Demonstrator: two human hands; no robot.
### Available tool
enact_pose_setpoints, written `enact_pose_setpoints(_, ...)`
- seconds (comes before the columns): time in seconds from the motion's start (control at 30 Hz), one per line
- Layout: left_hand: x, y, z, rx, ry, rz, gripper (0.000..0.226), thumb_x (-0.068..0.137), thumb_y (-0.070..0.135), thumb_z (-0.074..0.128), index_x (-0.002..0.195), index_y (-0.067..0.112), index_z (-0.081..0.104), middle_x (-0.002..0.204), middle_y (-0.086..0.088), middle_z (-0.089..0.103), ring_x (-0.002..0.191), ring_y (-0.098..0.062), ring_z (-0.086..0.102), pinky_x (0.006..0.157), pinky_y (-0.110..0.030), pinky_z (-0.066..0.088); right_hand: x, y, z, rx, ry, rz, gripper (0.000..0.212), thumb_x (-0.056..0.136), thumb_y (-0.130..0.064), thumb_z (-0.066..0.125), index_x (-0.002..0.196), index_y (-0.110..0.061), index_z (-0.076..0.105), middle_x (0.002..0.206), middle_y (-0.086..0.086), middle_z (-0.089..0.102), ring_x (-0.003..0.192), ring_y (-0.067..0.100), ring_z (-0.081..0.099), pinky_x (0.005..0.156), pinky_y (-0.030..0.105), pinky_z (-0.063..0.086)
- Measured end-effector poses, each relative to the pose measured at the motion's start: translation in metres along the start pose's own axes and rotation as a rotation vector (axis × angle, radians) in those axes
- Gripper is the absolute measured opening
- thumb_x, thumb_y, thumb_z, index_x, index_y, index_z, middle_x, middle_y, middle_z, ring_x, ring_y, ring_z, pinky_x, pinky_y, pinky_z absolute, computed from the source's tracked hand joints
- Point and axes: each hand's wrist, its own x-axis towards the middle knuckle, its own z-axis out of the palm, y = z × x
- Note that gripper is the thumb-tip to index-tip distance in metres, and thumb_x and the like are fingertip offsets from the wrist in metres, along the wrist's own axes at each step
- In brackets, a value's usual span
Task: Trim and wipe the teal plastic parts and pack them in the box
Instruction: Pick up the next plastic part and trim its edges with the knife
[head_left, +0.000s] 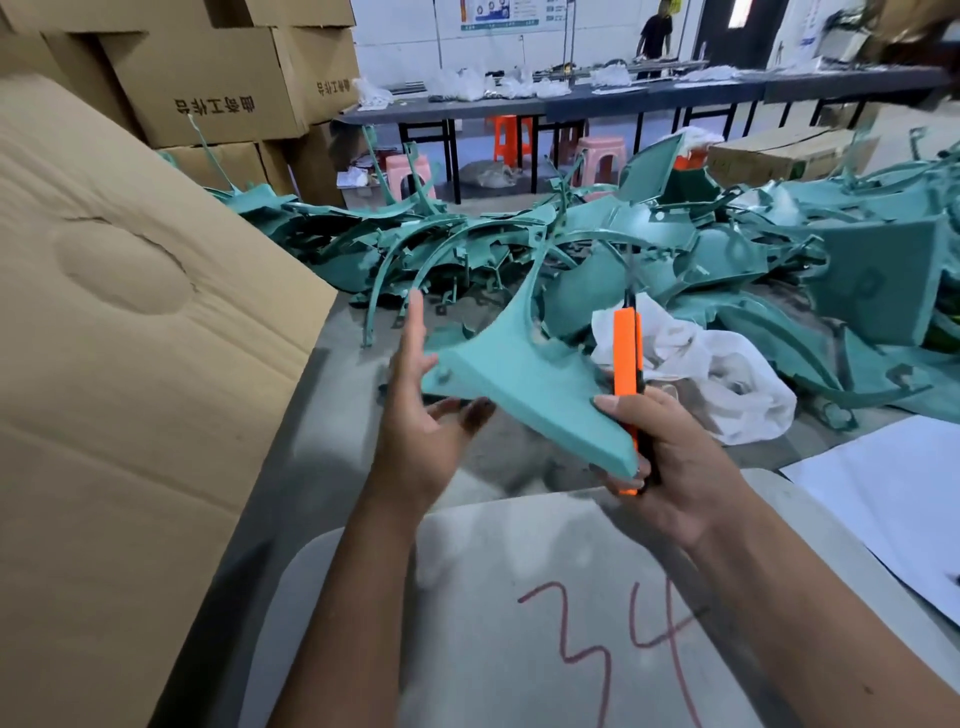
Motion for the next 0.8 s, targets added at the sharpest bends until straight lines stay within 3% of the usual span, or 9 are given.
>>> enact_pose_setpoints(0.1, -0.004, 0.000, 0.013, 0.270, -0.081, 0.080, 0.075, 0.085, 0.041, 0.069, 0.147, 0.064, 0.032, 0.165, 0.017, 0.016, 0.154, -0.023, 0.021, 0.121, -0.055, 0.029, -0.009, -0.002, 0.003, 0.125, -0.085, 0.177, 0.023, 0.067, -0.002, 0.067, 0.085, -0.008, 0.081, 0.086, 0.021, 0.069, 0.066, 0.037, 0.067, 0.056, 0.030, 0.055)
enact_pose_setpoints(0.17, -0.004, 0.004, 0.016, 0.337, -0.021, 0.006, 0.058, 0.085, 0.048, 0.068, 0.140, 0.056, 0.051, 0.166, 0.012, 0.012, 0.154, -0.014, 0.016, 0.122, -0.056, 0.026, -0.011, -0.009, 0.003, 0.159, -0.120, 0.227, 0.023, 0.070, 0.000, 0.065, 0.083, -0.007, 0.082, 0.081, 0.014, 0.076, 0.062, 0.025, 0.074, 0.052, 0.029, 0.059)
enact_pose_setpoints(0.23, -0.002, 0.007, 0.014, 0.418, 0.058, 0.131, 0.037, 0.093, 0.045, 0.066, 0.129, 0.038, 0.067, 0.162, -0.005, 0.024, 0.151, -0.020, 0.024, 0.121, -0.053, 0.028, -0.011, -0.015, 0.000, 0.223, -0.192, 0.227, 0.008, 0.069, -0.007, 0.076, 0.077, -0.007, 0.076, 0.057, 0.005, 0.063, 0.034, 0.008, 0.049, 0.033, 0.017, 0.042)
enact_pose_setpoints(0.3, 0.003, 0.014, 0.011, 0.377, 0.104, 0.184, 0.029, 0.095, 0.048, 0.061, 0.115, 0.031, 0.071, 0.153, -0.007, 0.040, 0.145, -0.019, 0.036, 0.119, -0.044, 0.034, -0.009, -0.014, -0.002, 0.277, -0.336, 0.243, 0.022, 0.076, -0.016, 0.070, 0.091, 0.000, 0.075, 0.059, 0.003, 0.052, 0.035, 0.005, 0.027, 0.032, 0.013, 0.029)
enact_pose_setpoints(0.4, 0.010, 0.031, 0.011, 0.245, 0.125, 0.215, 0.030, 0.102, 0.040, 0.051, 0.092, 0.017, 0.067, 0.099, -0.007, 0.071, 0.096, -0.019, 0.066, 0.081, -0.042, 0.052, -0.007, -0.009, 0.000, 0.242, -0.254, 0.234, 0.036, 0.081, -0.022, 0.051, 0.093, 0.007, 0.068, 0.060, 0.009, 0.047, 0.033, 0.004, 0.026, 0.029, 0.015, 0.029)
enact_pose_setpoints(0.5, 0.016, 0.043, 0.008, 0.268, 0.258, 0.291, 0.044, 0.108, 0.035, 0.046, 0.071, 0.014, 0.056, 0.061, -0.004, 0.058, 0.057, -0.025, 0.057, 0.054, -0.045, 0.044, -0.003, -0.005, 0.002, 0.171, -0.153, 0.129, 0.024, 0.089, -0.028, 0.047, 0.081, -0.008, 0.057, 0.062, 0.009, 0.052, 0.033, 0.008, 0.037, 0.032, 0.018, 0.032)
enact_pose_setpoints(0.6, 0.018, 0.047, -0.004, 0.446, 0.376, 0.299, 0.050, 0.109, 0.037, 0.043, 0.063, 0.018, 0.037, 0.053, -0.005, 0.038, 0.049, -0.027, 0.037, 0.046, -0.042, 0.026, 0.006, -0.005, -0.003, 0.009, 0.105, 0.007, 0.038, 0.101, -0.041, 0.050, 0.088, -0.012, 0.071, 0.064, 0.006, 0.056, 0.040, 0.014, 0.042, 0.039, 0.021, 0.033)
enact_pose_setpoints(0.7, 0.019, 0.034, -0.019, 0.948, 0.373, -0.011, 0.054, 0.107, 0.039, 0.042, 0.058, 0.017, 0.042, 0.055, -0.006, 0.047, 0.049, -0.021, 0.034, 0.048, -0.033, 0.019, 0.011, -0.003, -0.016, -0.313, 0.409, -0.141, 0.037, 0.108, -0.045, 0.049, 0.095, -0.015, 0.066, 0.064, 0.007, 0.058, 0.045, 0.020, 0.047, 0.042, 0.024, 0.037)
enact_pose_setpoints(0.8, 0.012, 0.015, -0.025, 1.178, 0.253, -0.466, 0.050, 0.104, 0.044, 0.039, 0.091, 0.010, 0.072, 0.096, -0.021, 0.069, 0.072, -0.032, 0.047, 0.064, -0.033, 0.034, 0.011, -0.002, -0.024, -0.666, 0.505, -0.295, 0.033, 0.109, -0.041, 0.047, 0.083, -0.021, 0.053, 0.065, 0.005, 0.058, 0.048, 0.022, 0.048, 0.044, 0.026, 0.036)
